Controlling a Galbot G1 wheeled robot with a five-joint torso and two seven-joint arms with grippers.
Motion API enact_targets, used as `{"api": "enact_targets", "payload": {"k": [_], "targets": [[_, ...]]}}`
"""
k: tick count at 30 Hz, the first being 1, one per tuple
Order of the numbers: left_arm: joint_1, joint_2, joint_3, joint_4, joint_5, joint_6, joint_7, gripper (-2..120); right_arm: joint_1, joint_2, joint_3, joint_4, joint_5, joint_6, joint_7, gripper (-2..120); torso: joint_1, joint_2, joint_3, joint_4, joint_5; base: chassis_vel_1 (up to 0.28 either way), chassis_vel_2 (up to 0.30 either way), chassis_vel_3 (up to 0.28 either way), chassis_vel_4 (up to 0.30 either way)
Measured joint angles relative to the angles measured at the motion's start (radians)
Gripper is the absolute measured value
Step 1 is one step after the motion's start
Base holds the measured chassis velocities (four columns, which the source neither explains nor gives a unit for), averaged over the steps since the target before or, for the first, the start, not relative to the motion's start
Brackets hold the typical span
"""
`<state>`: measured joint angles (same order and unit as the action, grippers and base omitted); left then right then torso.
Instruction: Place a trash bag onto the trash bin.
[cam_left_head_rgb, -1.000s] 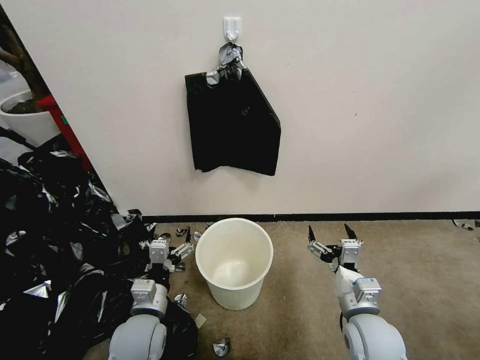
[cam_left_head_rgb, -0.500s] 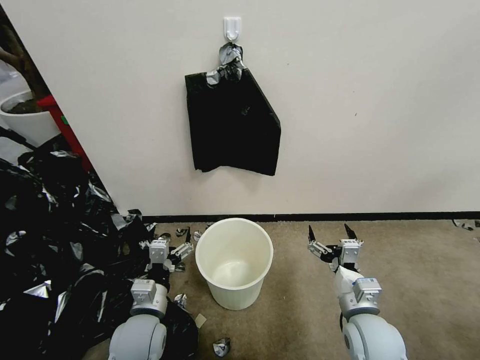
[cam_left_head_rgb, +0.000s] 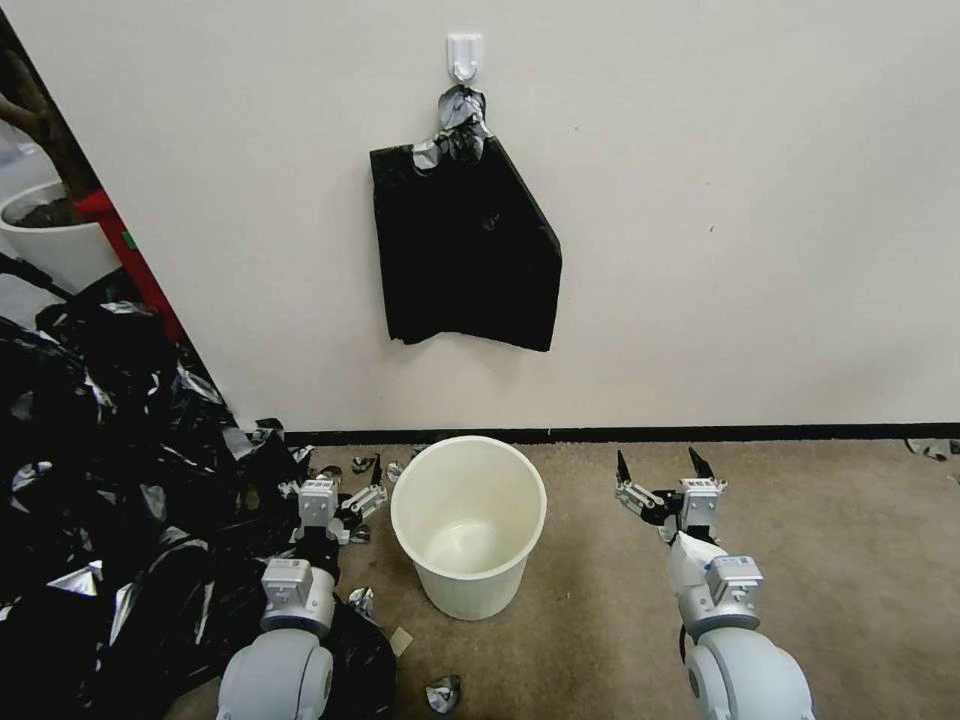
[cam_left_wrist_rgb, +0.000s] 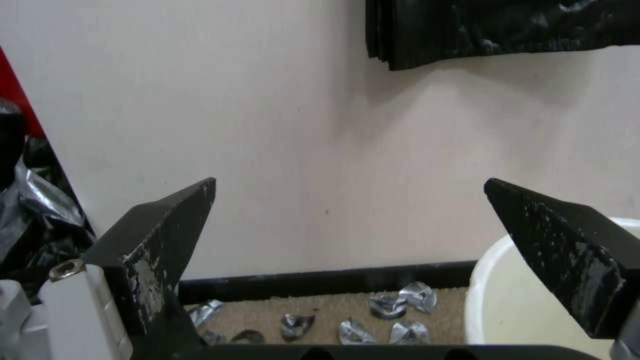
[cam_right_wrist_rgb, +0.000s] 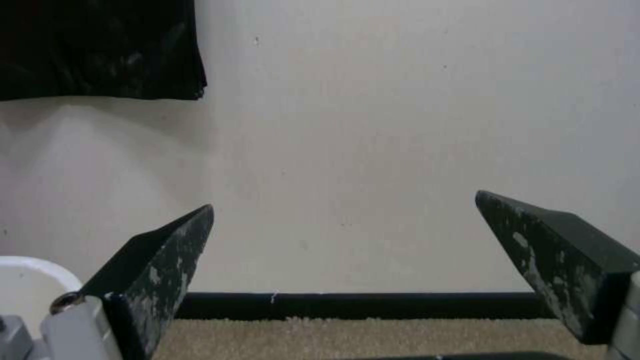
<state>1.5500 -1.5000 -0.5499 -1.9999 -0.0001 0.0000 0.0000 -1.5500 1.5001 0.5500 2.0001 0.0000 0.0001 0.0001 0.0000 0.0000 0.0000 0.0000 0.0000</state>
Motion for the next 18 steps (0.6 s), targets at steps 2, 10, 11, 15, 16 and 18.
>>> {"api": "enact_targets", "payload": {"k": [2,10,11,15,16,18], "targets": [[0.000,0.000,0.000,0.000,0.000,0.000,0.000,100,0.000,0.000,0.000,0.000,0.000,0.000,0.000,100,0.000,0.000,0.000,0.0000,0.0000,0.000,0.000,0.000,0.000],[0.000,0.000,0.000,0.000,0.000,0.000,0.000,100,0.000,0.000,0.000,0.000,0.000,0.000,0.000,100,0.000,0.000,0.000,0.0000,0.0000,0.000,0.000,0.000,0.000],[0.000,0.000,0.000,0.000,0.000,0.000,0.000,100,0.000,0.000,0.000,0.000,0.000,0.000,0.000,100,0.000,0.000,0.000,0.0000,0.0000,0.000,0.000,0.000,0.000],[0.000,0.000,0.000,0.000,0.000,0.000,0.000,100,0.000,0.000,0.000,0.000,0.000,0.000,0.000,100,0.000,0.000,0.000,0.0000,0.0000,0.000,0.000,0.000,0.000],[0.000,0.000,0.000,0.000,0.000,0.000,0.000,100,0.000,0.000,0.000,0.000,0.000,0.000,0.000,100,0.000,0.000,0.000,0.0000,0.0000,0.000,0.000,0.000,0.000],[0.000,0.000,0.000,0.000,0.000,0.000,0.000,100,0.000,0.000,0.000,0.000,0.000,0.000,0.000,100,0.000,0.000,0.000,0.0000,0.0000,0.000,0.000,0.000,0.000]]}}
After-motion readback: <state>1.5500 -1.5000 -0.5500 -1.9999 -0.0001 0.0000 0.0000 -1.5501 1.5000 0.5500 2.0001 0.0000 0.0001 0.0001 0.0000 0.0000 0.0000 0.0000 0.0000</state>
